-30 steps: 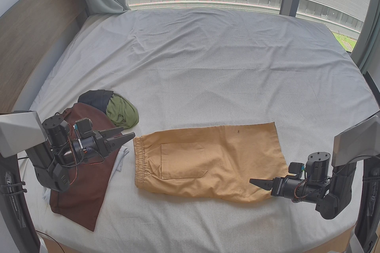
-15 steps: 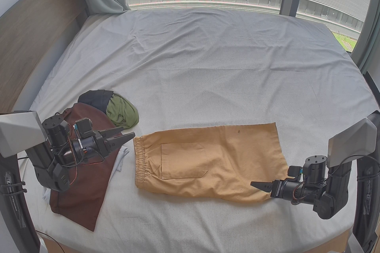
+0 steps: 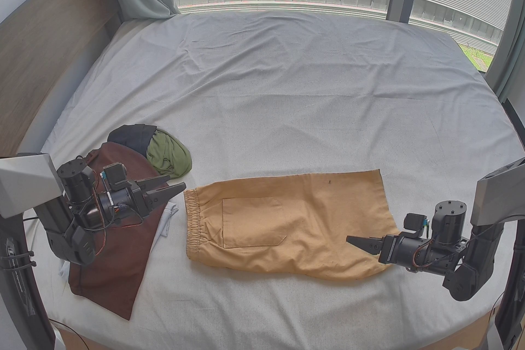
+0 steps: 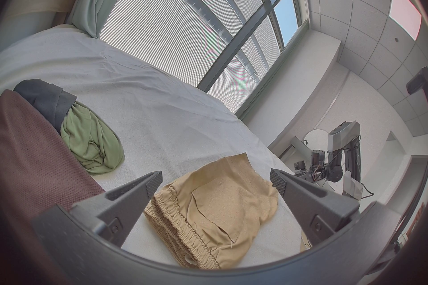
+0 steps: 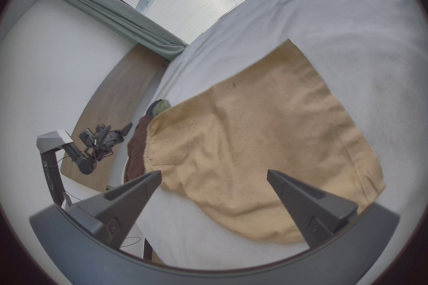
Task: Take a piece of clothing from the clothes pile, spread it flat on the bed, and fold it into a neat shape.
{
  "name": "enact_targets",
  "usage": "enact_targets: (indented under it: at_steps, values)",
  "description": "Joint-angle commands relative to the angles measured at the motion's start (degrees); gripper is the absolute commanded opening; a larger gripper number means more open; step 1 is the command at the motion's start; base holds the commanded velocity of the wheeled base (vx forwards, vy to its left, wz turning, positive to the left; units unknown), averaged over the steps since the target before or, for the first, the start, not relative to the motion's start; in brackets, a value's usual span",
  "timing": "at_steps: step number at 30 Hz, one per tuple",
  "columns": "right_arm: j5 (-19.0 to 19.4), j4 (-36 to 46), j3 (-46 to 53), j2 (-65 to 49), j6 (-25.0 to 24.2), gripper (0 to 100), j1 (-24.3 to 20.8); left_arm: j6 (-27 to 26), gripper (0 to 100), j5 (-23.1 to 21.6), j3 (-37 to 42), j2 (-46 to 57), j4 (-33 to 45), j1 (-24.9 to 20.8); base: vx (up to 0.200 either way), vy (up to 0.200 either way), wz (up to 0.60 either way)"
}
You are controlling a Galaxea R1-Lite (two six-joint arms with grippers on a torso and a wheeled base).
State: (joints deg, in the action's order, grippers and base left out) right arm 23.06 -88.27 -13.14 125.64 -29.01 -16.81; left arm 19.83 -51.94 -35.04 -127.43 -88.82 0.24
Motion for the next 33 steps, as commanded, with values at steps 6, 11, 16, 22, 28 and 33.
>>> enact_targets:
  at_steps: [6,11,16,22,28,33]
  values:
    - [0.1,-0.1,-2.8,-5.2,1.1,100,-1.6,0.0,100,0.0,0.4,1.7,0.0,-0.1,0.0,0.0,0.0]
    - [1.3,-0.1,-3.1,-5.6,1.6,100,-1.6,-0.1,100,-0.1,0.5,2.3,0.0,-0.1,0.0,0.0,0.0]
    - [1.4,-0.1,-2.6,-8.7,1.3,100,-1.5,-0.1,100,-0.1,0.2,2.3,0.0,-0.1,0.0,0.0,0.0]
    - [1.5,-0.1,-2.6,-10.4,1.2,100,-0.7,-0.1,100,-0.1,0.2,2.9,0.0,0.0,0.0,0.0,0.0]
    - [1.4,-0.1,-3.1,-10.5,1.3,100,-0.9,0.4,100,-0.1,1.4,4.3,0.0,-0.1,0.0,0.0,0.0]
    - [1.4,-0.1,-3.2,-10.6,1.5,100,-0.9,0.6,100,-0.4,3.4,4.6,0.0,-0.8,0.0,0.0,0.0]
